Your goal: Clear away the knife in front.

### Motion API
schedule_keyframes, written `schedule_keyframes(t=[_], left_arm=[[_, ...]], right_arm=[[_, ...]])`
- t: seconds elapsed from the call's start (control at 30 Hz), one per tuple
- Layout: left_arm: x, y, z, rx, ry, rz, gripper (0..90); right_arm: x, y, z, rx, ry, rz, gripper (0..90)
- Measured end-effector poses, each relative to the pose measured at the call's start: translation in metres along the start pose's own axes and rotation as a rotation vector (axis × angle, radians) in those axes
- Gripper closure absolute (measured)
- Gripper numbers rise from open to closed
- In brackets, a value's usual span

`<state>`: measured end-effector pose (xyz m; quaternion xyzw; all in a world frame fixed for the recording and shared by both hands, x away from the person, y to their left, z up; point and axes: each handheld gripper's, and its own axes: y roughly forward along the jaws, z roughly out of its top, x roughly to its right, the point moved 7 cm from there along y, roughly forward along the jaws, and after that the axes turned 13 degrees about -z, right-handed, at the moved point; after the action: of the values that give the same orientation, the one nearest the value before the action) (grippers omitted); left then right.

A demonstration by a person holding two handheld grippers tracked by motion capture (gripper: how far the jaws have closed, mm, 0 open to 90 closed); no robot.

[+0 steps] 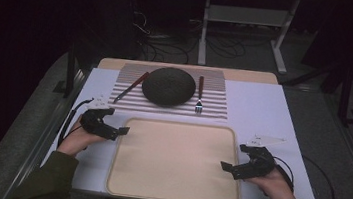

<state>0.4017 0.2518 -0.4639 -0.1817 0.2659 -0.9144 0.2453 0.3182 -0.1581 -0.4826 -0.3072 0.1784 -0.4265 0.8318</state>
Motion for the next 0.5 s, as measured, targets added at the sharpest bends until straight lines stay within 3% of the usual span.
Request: schedule_keyframes(t=[0.5], left_arm=[[-0.019, 0.011, 0.024, 0.016, 0.014, 0.023, 0.0]], right_arm=[[0.001, 0.000, 0.000, 0.004, 0.004, 0.002, 0.0]])
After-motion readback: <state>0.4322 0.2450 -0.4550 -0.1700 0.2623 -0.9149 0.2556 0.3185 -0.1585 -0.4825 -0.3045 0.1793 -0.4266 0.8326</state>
